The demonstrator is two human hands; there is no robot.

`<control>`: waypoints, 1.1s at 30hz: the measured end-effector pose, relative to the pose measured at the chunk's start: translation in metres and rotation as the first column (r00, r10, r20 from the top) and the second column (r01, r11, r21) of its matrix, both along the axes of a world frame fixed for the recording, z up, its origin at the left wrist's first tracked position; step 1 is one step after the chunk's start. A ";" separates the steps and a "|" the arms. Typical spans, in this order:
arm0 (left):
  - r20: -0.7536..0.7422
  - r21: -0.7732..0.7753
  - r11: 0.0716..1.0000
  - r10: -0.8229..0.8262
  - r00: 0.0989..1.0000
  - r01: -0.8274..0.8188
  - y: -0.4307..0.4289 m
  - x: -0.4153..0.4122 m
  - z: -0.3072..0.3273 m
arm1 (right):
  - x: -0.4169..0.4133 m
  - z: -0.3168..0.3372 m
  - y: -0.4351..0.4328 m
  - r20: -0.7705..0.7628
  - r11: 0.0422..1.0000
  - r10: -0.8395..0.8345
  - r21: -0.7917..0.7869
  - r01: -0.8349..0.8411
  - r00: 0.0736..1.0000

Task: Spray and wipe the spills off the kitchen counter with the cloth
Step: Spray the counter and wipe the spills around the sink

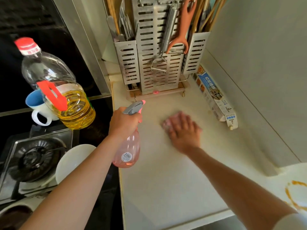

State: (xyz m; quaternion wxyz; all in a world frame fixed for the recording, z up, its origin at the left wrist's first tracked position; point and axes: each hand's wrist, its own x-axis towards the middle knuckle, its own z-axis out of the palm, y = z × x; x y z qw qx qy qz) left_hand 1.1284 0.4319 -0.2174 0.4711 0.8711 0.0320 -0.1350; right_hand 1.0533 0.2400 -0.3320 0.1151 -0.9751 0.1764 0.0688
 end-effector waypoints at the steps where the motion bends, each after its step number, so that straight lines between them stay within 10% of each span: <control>1: 0.006 0.009 1.000 -0.002 1.000 0.002 0.000 -0.001 0.000 | -0.003 0.000 0.023 0.022 0.993 0.118 0.012 -0.118 0.993; 9: 0.167 0.106 0.992 -0.090 0.982 0.073 -0.001 -0.024 0.000 | -0.042 -0.005 0.063 0.088 0.852 0.522 -0.012 -0.523 0.848; 14: 0.269 0.077 0.996 0.013 0.963 -0.035 0.012 -0.043 0.000 | -0.084 -0.001 -0.029 0.030 0.999 0.046 -0.008 -0.045 0.999; 20: 0.347 -0.033 0.991 0.130 0.929 -0.127 0.030 -0.069 0.017 | -0.085 0.002 -0.022 -0.014 0.926 -0.378 0.014 0.378 0.926; 24: 0.395 -0.052 0.989 0.151 0.906 -0.141 0.036 -0.087 0.026 | -0.093 0.000 0.068 0.005 0.993 0.114 0.013 -0.114 0.993; 28: 0.414 0.001 0.990 0.127 0.901 -0.140 0.036 -0.102 0.027 | -0.126 0.002 0.116 -0.021 0.825 0.561 -0.066 -0.561 0.828; 31: 0.394 0.002 0.994 0.101 0.914 -0.111 0.031 -0.111 0.026 | -0.148 0.002 0.087 -0.008 0.735 0.677 -0.047 -0.676 0.736; 33: 0.390 0.000 0.996 0.083 0.917 -0.090 0.027 -0.117 0.025 | -0.162 0.001 0.046 0.007 0.833 0.554 -0.009 -0.553 0.833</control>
